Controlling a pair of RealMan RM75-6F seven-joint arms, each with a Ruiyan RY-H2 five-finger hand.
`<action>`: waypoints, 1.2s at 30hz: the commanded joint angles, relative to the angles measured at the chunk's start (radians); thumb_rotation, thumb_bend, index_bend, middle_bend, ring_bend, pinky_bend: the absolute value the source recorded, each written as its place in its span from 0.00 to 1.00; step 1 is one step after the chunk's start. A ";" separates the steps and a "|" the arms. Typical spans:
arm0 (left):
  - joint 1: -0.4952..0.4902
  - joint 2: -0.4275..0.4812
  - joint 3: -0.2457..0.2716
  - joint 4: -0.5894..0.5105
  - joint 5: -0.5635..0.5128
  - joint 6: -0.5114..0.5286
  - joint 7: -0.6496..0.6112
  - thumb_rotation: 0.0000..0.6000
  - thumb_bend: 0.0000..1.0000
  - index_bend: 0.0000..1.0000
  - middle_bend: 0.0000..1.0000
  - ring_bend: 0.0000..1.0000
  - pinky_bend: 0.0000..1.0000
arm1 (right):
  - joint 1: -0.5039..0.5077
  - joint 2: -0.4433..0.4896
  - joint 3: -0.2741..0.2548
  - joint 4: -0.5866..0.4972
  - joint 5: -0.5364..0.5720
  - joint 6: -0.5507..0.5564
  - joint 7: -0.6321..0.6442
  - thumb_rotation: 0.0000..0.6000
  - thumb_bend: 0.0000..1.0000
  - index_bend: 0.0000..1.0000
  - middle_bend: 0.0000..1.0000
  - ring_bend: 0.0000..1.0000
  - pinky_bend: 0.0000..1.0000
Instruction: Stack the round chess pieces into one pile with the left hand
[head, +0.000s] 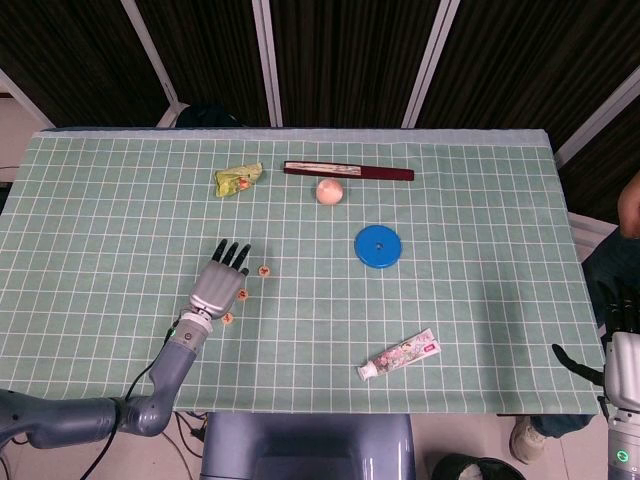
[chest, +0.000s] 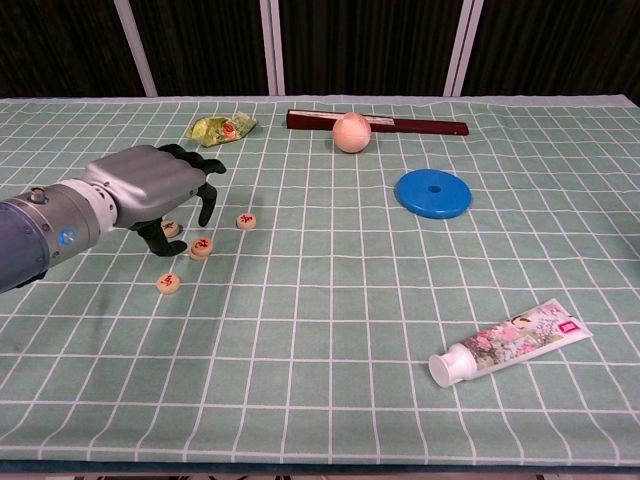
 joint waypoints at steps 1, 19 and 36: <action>-0.001 0.005 -0.023 -0.009 0.016 0.014 -0.027 1.00 0.28 0.39 0.00 0.00 0.00 | 0.000 0.000 0.000 0.000 -0.001 0.001 0.000 1.00 0.23 0.09 0.01 0.00 0.00; -0.090 -0.052 -0.133 0.088 -0.129 -0.057 -0.004 1.00 0.23 0.35 0.00 0.00 0.00 | 0.002 -0.001 0.005 -0.002 0.010 -0.005 0.002 1.00 0.23 0.09 0.01 0.00 0.00; -0.165 -0.118 -0.160 0.198 -0.215 -0.124 0.004 1.00 0.23 0.42 0.00 0.00 0.00 | 0.005 0.002 0.011 -0.008 0.028 -0.018 0.013 1.00 0.23 0.09 0.01 0.00 0.00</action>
